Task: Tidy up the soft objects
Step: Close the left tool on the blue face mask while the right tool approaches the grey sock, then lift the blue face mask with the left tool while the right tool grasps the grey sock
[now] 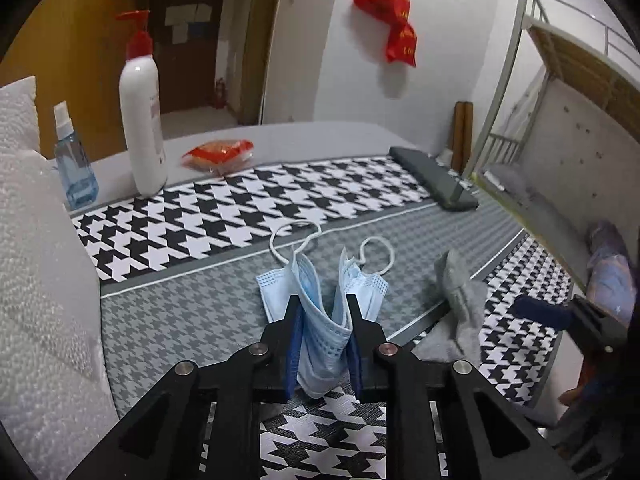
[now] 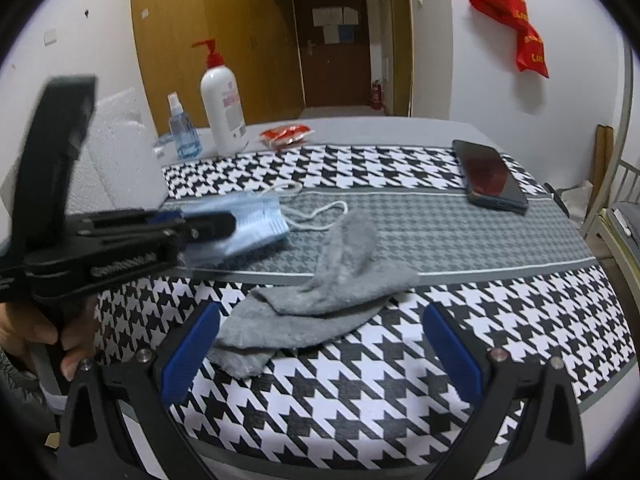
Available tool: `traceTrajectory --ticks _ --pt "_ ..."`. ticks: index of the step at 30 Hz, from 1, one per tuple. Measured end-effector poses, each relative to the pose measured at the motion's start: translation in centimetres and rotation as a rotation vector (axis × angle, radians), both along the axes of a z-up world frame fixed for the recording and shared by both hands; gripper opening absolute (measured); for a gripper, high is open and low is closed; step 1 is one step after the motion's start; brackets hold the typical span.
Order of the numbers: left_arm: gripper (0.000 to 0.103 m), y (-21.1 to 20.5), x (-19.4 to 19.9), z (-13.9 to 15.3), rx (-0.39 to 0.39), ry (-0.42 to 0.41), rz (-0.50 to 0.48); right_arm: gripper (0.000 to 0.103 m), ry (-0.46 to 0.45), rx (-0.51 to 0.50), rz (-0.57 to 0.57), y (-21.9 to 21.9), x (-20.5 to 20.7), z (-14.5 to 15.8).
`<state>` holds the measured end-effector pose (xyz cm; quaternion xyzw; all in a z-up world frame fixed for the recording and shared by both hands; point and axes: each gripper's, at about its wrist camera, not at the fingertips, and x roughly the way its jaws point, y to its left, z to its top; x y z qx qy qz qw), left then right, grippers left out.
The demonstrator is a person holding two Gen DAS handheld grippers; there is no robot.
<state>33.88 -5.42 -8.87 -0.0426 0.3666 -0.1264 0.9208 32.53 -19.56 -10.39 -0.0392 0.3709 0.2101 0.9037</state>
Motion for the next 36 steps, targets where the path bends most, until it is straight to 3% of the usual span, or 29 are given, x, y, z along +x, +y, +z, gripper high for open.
traceTrajectory --ticks 13,23,30,32,36 --pt "0.021 0.8 -1.1 1.7 -0.042 -0.061 0.007 0.102 0.027 -0.038 0.047 2.1 1.0 -0.1" --pt "0.021 0.7 -0.9 1.6 -0.035 -0.064 0.003 0.060 0.076 -0.085 0.055 2.3 1.2 -1.3" --pt "0.021 0.6 -0.9 1.5 -0.032 -0.064 0.002 0.050 0.066 -0.117 0.073 3.0 1.0 -1.4" --pt "0.021 0.6 -0.9 1.5 -0.032 -0.065 0.002 0.038 0.058 -0.120 0.096 3.4 0.8 -1.3" --pt "0.021 0.7 -0.8 1.6 -0.036 -0.064 0.007 0.026 0.062 -0.111 0.126 3.9 0.8 -1.3"
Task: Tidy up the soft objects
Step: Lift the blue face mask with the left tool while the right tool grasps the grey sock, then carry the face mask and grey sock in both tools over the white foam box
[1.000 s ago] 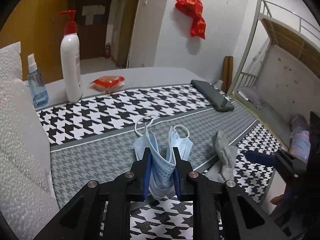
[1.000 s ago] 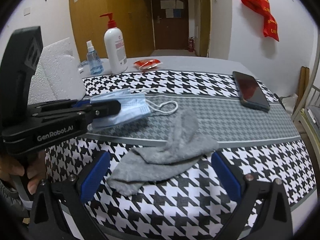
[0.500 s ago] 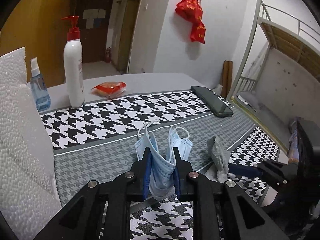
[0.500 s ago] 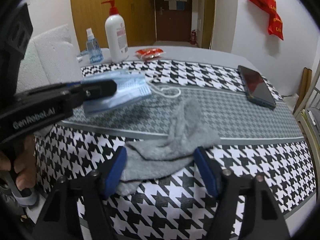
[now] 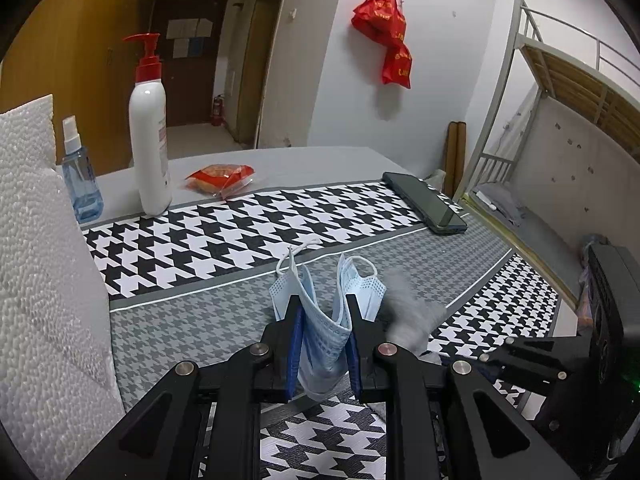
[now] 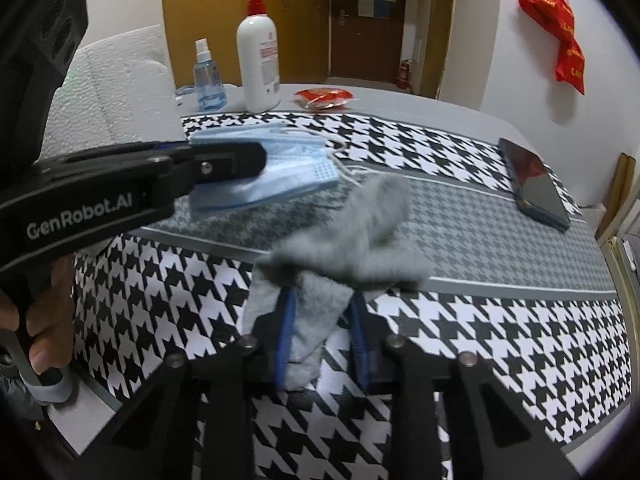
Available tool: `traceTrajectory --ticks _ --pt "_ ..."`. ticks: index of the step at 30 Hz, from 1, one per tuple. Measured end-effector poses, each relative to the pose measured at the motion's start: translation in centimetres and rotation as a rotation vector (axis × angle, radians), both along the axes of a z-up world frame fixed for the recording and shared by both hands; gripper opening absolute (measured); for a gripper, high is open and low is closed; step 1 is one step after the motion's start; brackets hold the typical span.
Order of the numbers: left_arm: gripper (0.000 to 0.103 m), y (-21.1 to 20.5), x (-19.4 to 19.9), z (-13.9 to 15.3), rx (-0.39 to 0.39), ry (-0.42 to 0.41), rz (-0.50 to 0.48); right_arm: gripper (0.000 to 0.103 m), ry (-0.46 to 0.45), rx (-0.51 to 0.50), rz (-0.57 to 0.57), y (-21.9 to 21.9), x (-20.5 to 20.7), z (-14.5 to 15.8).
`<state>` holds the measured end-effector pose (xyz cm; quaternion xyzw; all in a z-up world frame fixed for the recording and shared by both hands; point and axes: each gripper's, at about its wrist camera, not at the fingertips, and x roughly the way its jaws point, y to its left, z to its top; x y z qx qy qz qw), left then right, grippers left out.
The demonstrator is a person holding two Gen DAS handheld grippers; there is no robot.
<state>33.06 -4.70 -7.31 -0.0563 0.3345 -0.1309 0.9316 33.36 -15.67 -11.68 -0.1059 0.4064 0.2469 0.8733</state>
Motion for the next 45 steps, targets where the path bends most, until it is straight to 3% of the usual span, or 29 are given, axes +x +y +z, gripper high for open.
traceTrajectory --ticks 2,4,13,27,45 --pt "0.021 0.1 -0.1 0.1 -0.002 -0.007 0.000 0.014 0.004 0.017 0.012 0.0 0.0 -0.1" --pt "0.021 0.1 -0.3 0.4 -0.002 -0.018 0.003 0.012 0.014 0.036 0.003 -0.2 0.1 -0.1" --pt "0.021 0.7 -2.3 2.7 -0.040 -0.104 0.013 0.012 -0.037 0.130 -0.058 -1.9 -1.9 2.2" --pt "0.021 0.1 -9.1 8.6 0.031 -0.267 -0.023 0.012 -0.173 0.247 -0.142 -4.4 -5.5 7.2" --pt "0.021 3.3 -15.6 11.7 0.101 -0.393 0.057 0.012 -0.330 0.330 -0.119 -3.7 -10.1 12.5"
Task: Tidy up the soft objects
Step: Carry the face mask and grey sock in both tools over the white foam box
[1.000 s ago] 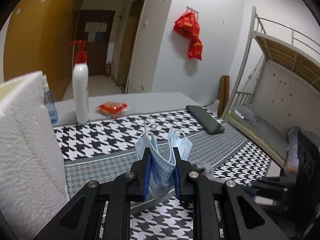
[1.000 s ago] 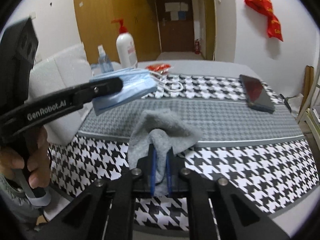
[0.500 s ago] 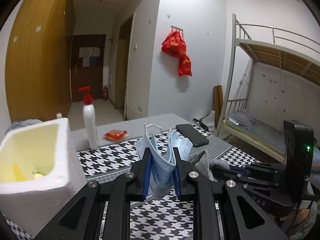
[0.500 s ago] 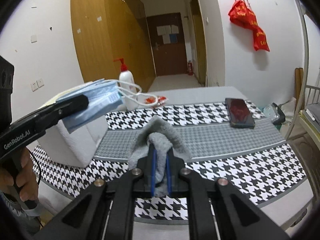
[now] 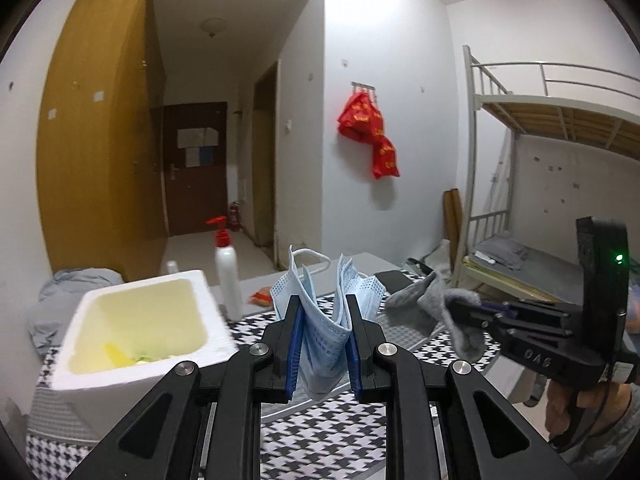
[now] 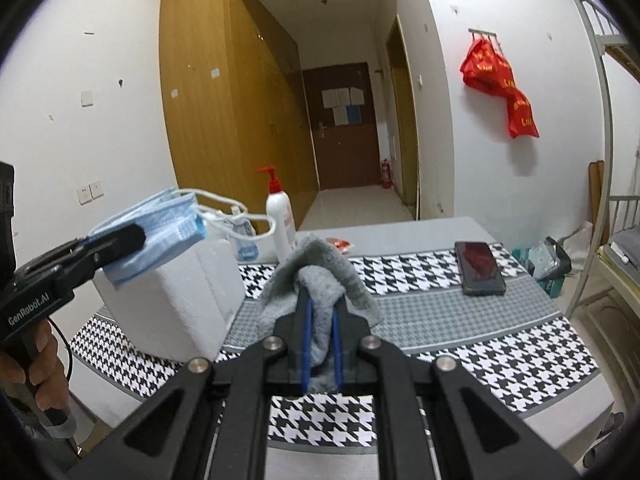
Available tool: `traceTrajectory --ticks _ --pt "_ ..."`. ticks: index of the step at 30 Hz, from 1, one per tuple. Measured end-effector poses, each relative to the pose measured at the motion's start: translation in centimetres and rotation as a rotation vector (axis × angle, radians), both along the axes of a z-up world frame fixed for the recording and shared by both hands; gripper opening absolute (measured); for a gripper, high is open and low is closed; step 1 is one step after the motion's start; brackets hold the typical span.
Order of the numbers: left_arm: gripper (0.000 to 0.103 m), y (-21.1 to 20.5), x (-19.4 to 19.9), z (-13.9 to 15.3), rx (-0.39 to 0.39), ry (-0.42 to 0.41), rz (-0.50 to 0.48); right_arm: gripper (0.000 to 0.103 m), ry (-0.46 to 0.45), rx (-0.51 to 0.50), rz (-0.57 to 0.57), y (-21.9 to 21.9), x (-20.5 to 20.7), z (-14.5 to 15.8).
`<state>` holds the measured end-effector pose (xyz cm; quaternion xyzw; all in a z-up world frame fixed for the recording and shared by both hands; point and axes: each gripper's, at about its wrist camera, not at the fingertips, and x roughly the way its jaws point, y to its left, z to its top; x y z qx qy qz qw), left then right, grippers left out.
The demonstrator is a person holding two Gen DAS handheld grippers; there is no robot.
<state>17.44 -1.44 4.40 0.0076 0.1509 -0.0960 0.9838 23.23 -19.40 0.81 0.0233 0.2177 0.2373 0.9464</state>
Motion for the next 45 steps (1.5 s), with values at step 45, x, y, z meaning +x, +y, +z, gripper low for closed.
traceTrajectory --ticks 45 --pt "0.021 13.7 -6.5 0.6 -0.055 -0.045 0.394 0.012 -0.132 0.010 0.289 12.8 0.3 4.3"
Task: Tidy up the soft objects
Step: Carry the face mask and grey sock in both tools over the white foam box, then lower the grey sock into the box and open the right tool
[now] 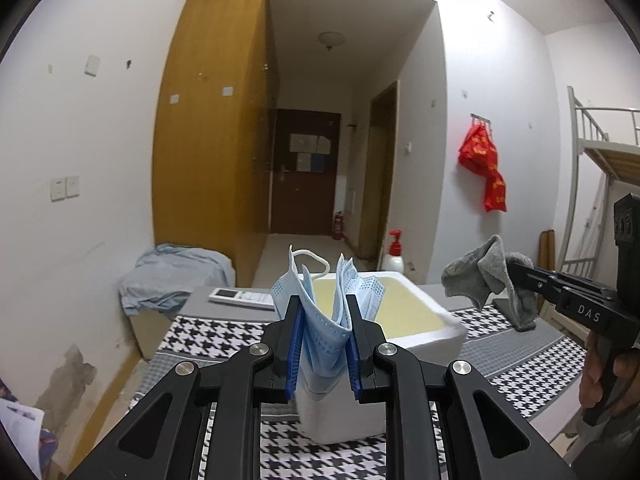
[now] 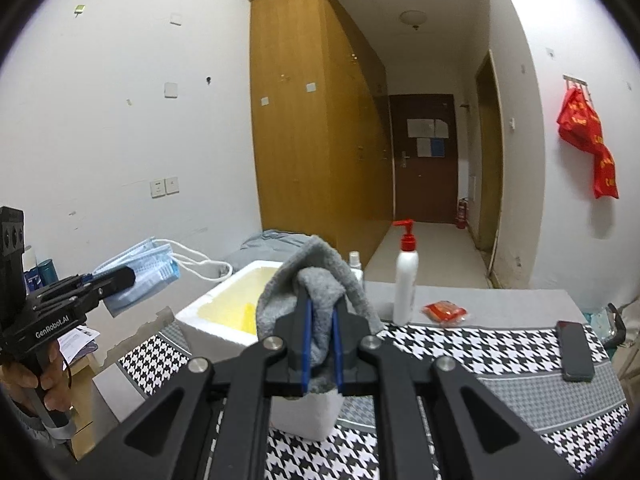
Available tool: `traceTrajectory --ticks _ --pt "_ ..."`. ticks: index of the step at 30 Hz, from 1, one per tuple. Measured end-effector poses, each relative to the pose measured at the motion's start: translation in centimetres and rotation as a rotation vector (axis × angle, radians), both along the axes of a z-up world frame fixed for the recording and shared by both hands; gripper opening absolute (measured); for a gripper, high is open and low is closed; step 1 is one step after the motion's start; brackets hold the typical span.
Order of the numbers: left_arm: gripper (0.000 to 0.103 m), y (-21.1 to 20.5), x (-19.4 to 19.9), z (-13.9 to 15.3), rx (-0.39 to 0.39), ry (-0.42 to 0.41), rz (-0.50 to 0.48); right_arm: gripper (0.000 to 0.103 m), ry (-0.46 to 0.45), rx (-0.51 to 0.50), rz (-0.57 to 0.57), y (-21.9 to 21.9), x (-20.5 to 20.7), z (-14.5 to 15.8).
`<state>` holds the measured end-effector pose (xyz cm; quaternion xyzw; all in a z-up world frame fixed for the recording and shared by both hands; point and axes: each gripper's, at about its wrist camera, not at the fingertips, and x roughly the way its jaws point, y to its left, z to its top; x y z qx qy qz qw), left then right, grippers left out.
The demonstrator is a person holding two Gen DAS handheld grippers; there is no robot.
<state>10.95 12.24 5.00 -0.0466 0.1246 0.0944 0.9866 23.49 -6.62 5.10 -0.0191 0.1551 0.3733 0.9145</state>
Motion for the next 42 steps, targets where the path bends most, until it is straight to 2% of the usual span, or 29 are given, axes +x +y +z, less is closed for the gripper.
traceTrajectory --ticks 8,23,42 --pt "0.021 1.4 -0.1 -0.8 -0.010 0.012 0.038 0.012 -0.010 -0.023 0.046 2.5 0.6 0.5" --pt "0.021 3.8 -0.2 -1.9 -0.031 0.038 0.079 0.012 0.029 -0.059 0.119 7.9 2.3 -0.5" --pt "0.021 4.4 -0.3 -2.0 -0.036 0.049 0.108 0.012 0.087 -0.112 0.103 11.4 4.2 -1.8"
